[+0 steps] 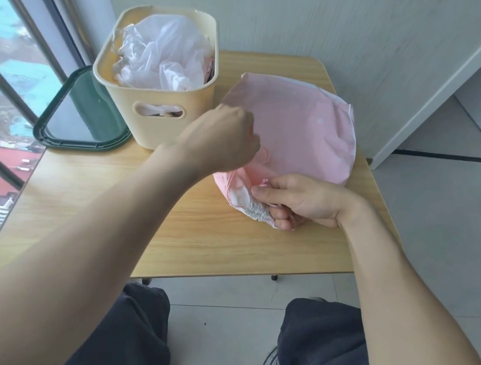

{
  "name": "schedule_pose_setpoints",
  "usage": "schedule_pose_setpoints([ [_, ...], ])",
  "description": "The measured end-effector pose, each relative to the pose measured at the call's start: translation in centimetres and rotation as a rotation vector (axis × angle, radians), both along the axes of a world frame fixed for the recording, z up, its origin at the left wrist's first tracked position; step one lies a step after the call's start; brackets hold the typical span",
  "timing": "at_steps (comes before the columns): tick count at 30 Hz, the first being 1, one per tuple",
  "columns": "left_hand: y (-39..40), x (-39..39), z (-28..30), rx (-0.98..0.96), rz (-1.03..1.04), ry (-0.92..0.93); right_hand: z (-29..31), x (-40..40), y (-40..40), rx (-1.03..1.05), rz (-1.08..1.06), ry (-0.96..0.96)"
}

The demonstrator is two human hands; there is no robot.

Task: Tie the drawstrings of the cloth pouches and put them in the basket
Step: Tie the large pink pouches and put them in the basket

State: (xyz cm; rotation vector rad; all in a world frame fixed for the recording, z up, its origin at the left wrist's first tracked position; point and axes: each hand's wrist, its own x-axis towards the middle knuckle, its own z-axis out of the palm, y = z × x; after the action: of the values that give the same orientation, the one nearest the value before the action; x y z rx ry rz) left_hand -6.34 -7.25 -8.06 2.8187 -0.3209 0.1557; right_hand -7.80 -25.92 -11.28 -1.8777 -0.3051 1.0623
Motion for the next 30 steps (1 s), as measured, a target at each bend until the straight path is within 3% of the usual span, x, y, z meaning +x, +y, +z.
schedule_pose_setpoints([
  [2,0.3,-1.3,-0.9,0.042,0.037,0.036,-0.1,0.0,0.0,0.000,-0.008,-0.018],
  [6,-0.4,-2.8,-2.9,-0.060,0.102,0.134,-0.1,-0.1,-0.2,0.116,-0.114,0.012],
  [10,-0.5,-3.1,-4.5,-0.063,0.146,0.181,1.3,0.7,-0.8,0.475,-0.433,0.043],
  [12,-0.3,-3.0,-4.9,-0.092,0.151,0.177,1.4,1.9,-1.3,0.541,-0.634,-0.047],
  [13,-0.2,-3.0,-5.0,-0.105,0.151,0.178,0.9,2.6,-1.7,0.433,-0.709,-0.205],
  [15,-0.2,-3.0,-5.0,-0.125,0.158,0.176,-0.5,3.7,-2.5,-0.049,-0.733,-0.717],
  [17,-0.3,-3.1,-5.2,-0.132,0.182,0.167,-1.2,4.2,-3.3,-0.338,-0.602,-0.978],
  [23,-0.2,-3.6,-4.2,-0.209,0.253,0.215,0.6,2.8,-3.7,-0.291,-0.487,-1.100],
  [30,1.0,-4.0,-3.9,-0.382,0.203,0.315,0.7,-0.8,-3.1,-0.565,-0.142,-0.704],
])
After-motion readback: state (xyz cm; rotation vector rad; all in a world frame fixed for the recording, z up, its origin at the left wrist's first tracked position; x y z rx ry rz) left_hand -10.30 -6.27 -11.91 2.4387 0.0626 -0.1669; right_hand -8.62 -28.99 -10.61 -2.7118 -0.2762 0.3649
